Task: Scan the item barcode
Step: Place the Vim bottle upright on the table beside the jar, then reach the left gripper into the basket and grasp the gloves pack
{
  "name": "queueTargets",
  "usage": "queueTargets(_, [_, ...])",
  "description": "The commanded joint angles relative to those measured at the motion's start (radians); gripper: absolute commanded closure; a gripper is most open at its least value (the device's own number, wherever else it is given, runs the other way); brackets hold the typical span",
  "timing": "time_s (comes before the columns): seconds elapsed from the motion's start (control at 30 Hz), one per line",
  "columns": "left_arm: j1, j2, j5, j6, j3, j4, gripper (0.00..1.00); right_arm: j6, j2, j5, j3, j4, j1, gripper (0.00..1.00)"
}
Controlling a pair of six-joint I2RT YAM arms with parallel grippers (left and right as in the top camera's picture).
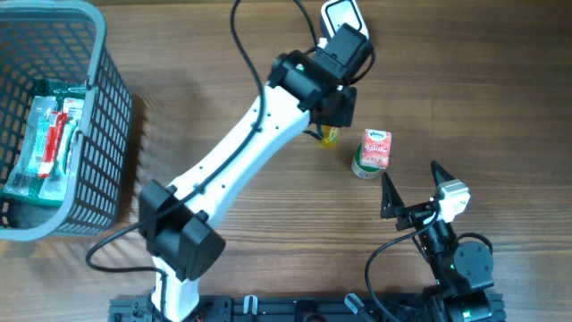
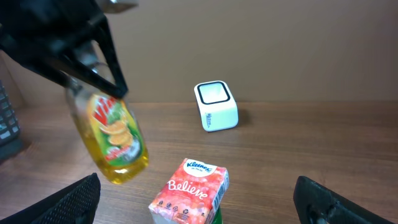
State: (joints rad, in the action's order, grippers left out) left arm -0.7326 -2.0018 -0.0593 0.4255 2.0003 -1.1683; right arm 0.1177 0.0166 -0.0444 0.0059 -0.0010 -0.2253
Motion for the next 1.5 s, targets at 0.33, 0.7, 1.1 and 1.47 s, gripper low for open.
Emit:
queueTargets(0.33, [-0.027, -0.138, -0.044, 0.108, 0.005, 0.055, 0.90, -0.012, -0.003, -0.008, -0.001, 0.002, 0.005, 0.00])
queueTargets(0.7, [-0.032, -0.155, -0.043, 0.133, -0.124, 0.133, 0.62, -0.012, -0.003, -0.008, -0.001, 0.002, 0.005, 0.00])
queueTargets(1.1, [0.004, 0.000, -0.067, 0.022, 0.026, 0.137, 0.00, -0.012, -0.003, -0.008, -0.001, 0.002, 0.005, 0.00])
queueTargets(1.47, [0.389, 0.399, -0.302, -0.401, 0.161, 0.151, 0.00, -0.012, -0.003, -0.008, -0.001, 0.002, 0.005, 0.00])
